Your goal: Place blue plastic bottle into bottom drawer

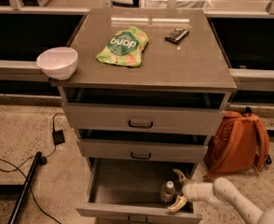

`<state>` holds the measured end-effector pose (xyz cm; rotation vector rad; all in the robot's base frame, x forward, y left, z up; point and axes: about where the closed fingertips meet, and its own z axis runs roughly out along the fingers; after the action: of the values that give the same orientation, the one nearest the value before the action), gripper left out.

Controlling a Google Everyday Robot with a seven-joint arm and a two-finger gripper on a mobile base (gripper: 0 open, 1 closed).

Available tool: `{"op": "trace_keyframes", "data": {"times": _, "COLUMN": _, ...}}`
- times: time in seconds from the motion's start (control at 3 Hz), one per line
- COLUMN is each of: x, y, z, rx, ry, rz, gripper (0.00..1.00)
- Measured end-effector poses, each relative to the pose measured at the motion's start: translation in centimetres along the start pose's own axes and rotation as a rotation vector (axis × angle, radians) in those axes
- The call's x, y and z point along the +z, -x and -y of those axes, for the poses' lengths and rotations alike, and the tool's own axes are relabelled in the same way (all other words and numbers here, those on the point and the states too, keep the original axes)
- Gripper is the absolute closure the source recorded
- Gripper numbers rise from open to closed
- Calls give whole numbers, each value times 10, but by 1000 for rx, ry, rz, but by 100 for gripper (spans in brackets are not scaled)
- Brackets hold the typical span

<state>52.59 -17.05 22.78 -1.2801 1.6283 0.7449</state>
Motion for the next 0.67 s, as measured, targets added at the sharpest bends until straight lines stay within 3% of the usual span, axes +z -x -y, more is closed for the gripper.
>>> {"op": "trace_keyframes", "data": {"times": 0.33, "x": -22, "y": 14, "z": -5, "rx": -14, "ry": 9, "rz": 15, "gripper": 0}}
{"op": "trace_keyframes", "data": {"times": 0.67, "x": -87, "y": 30, "z": -23, "rx": 8, "ry": -39, "rz": 55, "gripper": 0}}
